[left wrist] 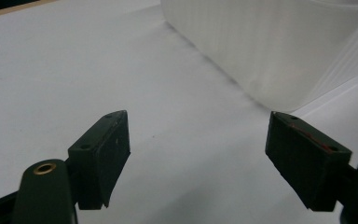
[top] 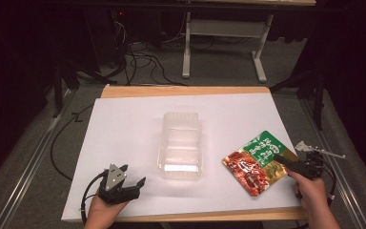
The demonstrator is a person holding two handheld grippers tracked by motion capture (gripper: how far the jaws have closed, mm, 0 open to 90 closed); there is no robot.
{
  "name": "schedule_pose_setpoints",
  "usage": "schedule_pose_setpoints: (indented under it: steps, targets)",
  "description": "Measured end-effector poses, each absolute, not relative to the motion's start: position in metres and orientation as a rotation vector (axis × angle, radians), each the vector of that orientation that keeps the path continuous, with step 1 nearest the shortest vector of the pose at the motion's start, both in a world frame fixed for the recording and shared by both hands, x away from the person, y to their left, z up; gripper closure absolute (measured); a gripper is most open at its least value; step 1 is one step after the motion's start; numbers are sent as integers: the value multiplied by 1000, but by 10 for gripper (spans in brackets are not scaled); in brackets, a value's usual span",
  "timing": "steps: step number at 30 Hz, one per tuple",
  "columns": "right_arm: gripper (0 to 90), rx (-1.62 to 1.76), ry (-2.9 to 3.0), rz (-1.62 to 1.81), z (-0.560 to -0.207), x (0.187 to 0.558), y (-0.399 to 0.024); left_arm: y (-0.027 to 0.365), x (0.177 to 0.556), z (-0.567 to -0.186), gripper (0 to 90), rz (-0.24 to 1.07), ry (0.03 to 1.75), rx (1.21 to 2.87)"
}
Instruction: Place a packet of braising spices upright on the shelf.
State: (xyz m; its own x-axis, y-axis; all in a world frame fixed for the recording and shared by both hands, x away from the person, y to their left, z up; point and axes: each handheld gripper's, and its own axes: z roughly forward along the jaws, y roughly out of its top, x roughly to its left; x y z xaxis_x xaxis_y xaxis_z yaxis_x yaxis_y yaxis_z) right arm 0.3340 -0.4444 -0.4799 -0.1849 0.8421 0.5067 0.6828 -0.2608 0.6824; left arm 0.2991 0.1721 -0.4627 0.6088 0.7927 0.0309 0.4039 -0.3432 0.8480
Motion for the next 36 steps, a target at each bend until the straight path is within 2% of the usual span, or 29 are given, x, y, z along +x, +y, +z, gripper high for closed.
schedule_pose_setpoints:
  steps: [4, 5, 6, 7, 8, 18, 20, 21, 29, 32, 33, 34, 36]
  targets:
    - [300, 1902, 1809, 1422, -480, 334, -444, 172, 299, -463, 223, 567, 943, 1972]
    - [320, 1906, 1813, 1421, -480, 334, -444, 171, 299, -463, 224, 566, 943, 1973]
    - [386, 1884, 1851, 1455, -481, 334, -442, 171, 299, -463, 224, 566, 942, 1975]
    - [386, 1884, 1851, 1455, -481, 334, -442, 171, 299, -463, 224, 566, 942, 1975]
    - [429, 1839, 1888, 1413, -479, 333, -438, 171, 299, -463, 224, 565, 941, 1977]
    - [544, 1842, 1885, 1374, -479, 333, -436, 170, 299, -464, 225, 563, 933, 1985]
    - [577, 1837, 1886, 1350, -479, 333, -436, 169, 299, -464, 225, 566, 932, 1986]
    - [622, 1842, 1875, 1327, -478, 332, -435, 169, 299, -464, 225, 566, 930, 1987]
    - [723, 1820, 1847, 1297, -477, 331, -434, 169, 298, -464, 226, 568, 926, 1993]
    - [805, 1811, 1830, 1320, -475, 329, -438, 169, 299, -464, 226, 570, 922, 2001]
    - [805, 1811, 1830, 1320, -475, 329, -438, 169, 299, -464, 226, 570, 922, 2001]
    - [849, 1806, 1815, 1351, -474, 328, -441, 168, 299, -464, 226, 571, 922, 2002]
    - [872, 1803, 1808, 1361, -473, 327, -442, 168, 299, -464, 226, 572, 922, 2002]
